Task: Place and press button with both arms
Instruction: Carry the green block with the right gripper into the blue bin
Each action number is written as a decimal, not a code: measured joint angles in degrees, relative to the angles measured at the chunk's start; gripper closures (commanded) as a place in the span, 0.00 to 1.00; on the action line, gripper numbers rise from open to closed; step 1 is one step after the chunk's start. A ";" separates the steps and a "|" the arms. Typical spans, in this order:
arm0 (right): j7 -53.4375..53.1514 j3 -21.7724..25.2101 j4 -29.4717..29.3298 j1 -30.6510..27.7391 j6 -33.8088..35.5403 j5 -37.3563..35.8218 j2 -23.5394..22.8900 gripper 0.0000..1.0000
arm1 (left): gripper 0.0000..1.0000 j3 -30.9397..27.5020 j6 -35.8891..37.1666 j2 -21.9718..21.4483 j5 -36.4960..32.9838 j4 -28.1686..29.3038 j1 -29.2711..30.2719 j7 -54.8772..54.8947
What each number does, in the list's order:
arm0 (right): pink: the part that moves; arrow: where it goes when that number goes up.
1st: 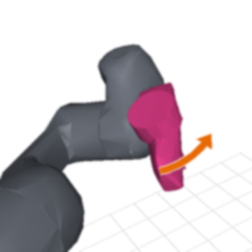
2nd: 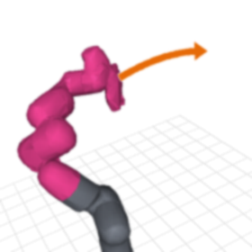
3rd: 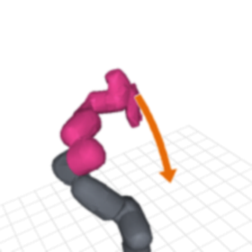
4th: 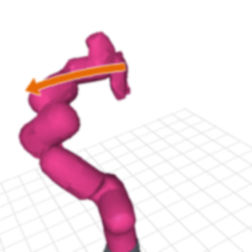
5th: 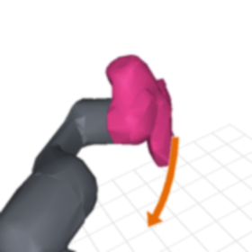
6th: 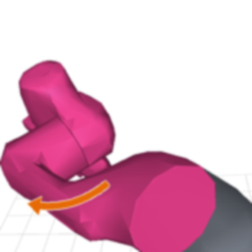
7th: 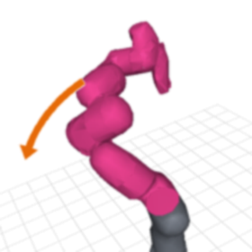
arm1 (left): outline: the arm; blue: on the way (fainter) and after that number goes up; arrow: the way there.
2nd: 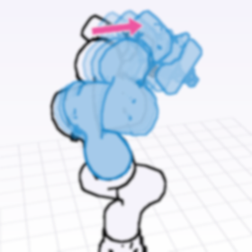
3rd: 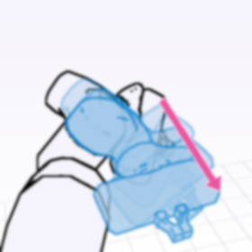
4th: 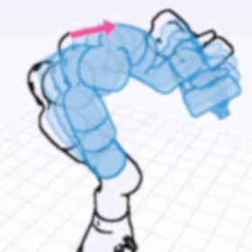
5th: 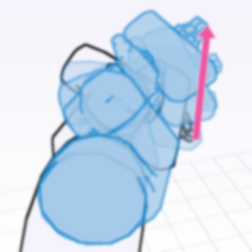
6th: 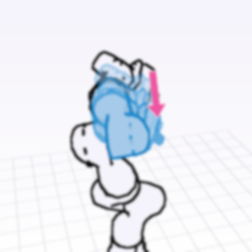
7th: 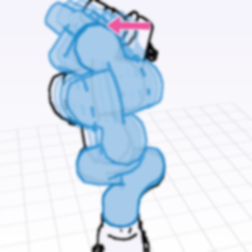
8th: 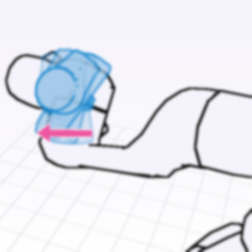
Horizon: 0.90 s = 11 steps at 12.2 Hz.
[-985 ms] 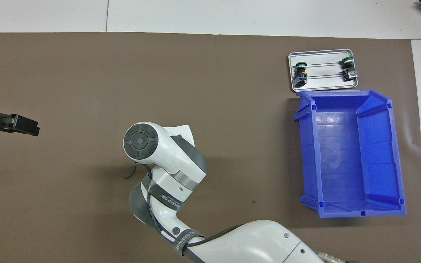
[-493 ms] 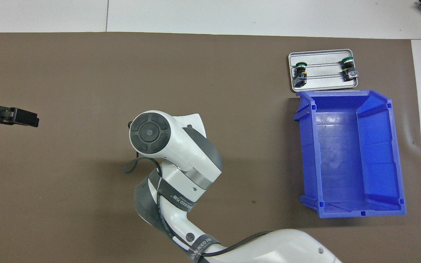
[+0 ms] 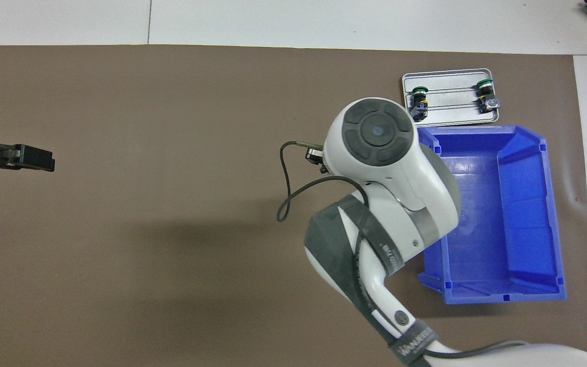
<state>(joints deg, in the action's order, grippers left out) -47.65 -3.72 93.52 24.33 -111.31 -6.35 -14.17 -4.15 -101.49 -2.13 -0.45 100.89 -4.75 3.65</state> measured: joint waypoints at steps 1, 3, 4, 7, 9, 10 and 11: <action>4.52 0.02 2.34 -2.60 0.00 0.02 2.38 1.00 | 0.00 0.00 0.00 0.00 0.00 0.06 0.00 -0.48; 14.08 0.04 6.60 -8.06 0.00 0.52 6.66 1.00 | 0.00 0.00 0.01 -0.03 0.00 0.15 0.00 -0.55; 19.05 0.04 8.38 -10.85 0.00 0.83 8.34 1.00 | 0.00 0.00 0.02 -0.06 0.00 0.21 -0.01 -0.55; 35.27 0.09 10.99 -19.66 -0.08 3.74 10.06 1.00 | 0.00 -0.61 0.21 -0.20 -0.11 0.31 0.15 -0.89; 43.16 0.13 11.59 -24.32 -0.31 4.29 9.98 1.00 | 0.00 -1.26 0.23 -0.22 -0.15 0.37 1.91 -0.94; 45.72 0.14 11.88 -26.10 -0.39 4.36 9.74 1.00 | 0.00 -1.40 0.23 -0.23 -0.15 0.39 2.78 -0.94; 47.32 0.14 12.17 -27.36 -0.58 4.41 9.27 1.00 | 0.00 -1.49 0.23 -0.25 -0.15 0.41 3.26 -0.94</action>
<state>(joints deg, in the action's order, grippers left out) -0.33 -3.58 105.69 -3.03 -111.89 -1.94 -4.90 -5.64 -101.26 -2.39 -0.61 101.30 -1.49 2.71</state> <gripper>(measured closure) 0.648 0.000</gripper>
